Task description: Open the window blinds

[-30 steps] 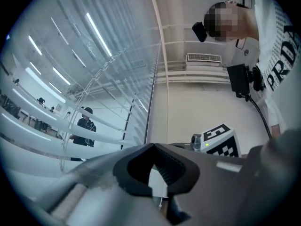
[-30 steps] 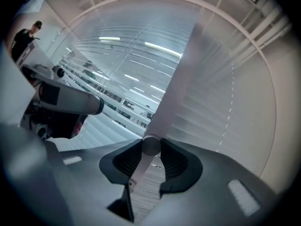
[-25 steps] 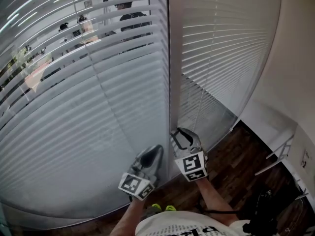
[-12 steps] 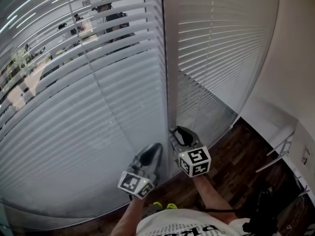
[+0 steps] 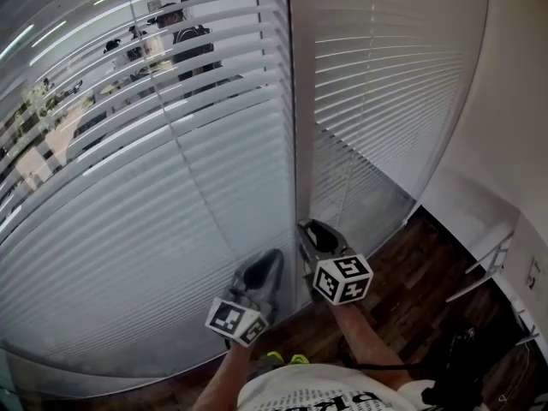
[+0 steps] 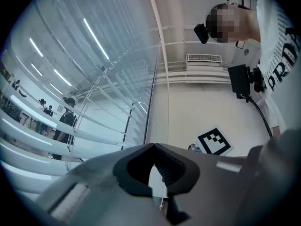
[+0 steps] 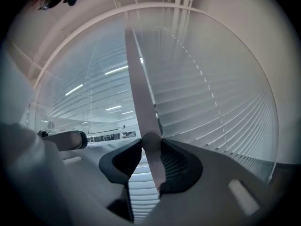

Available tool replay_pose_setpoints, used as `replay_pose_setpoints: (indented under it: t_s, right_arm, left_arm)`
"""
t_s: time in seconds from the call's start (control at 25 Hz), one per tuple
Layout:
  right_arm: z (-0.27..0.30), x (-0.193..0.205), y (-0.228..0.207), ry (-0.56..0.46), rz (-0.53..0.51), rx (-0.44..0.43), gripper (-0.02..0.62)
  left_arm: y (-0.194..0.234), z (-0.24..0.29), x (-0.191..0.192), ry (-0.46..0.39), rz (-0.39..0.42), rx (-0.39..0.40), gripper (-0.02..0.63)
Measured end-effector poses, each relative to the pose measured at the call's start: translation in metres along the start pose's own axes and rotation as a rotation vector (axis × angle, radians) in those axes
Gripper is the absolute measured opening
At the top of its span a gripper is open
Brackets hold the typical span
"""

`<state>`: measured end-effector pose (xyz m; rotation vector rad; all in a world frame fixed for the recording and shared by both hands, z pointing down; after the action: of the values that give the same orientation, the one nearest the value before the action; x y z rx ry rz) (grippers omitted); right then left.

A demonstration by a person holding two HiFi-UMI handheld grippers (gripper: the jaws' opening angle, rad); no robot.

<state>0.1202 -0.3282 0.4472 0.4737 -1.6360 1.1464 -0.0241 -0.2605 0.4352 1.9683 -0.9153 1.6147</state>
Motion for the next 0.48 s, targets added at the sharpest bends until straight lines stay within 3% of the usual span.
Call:
replay_pose_setpoints:
  t_s: [0.28,0.48]
  right_arm:
    - [-0.001,-0.005,0.0,0.039,-0.129,0.008,0.13]
    - [-0.008,-0.014,0.01,0.101,-0.47,0.015,0.135]
  left_arm:
    - [-0.003,0.002,-0.001,0.002,-0.003,0.0,-0.008]
    - [-0.003,0.003,-0.001,0.0,-0.003,0.001,-0.008]
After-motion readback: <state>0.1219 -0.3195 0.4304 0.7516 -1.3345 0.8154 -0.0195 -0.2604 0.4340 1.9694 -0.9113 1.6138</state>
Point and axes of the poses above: the fingertips, and each gripper's own axes: z forward along the fingers, y to its left, x out of its underside, the point moved 7 cm from there along -z, backward along the fingers, and after that the axes turned 11 degrees about z, right-handed, at the moved point
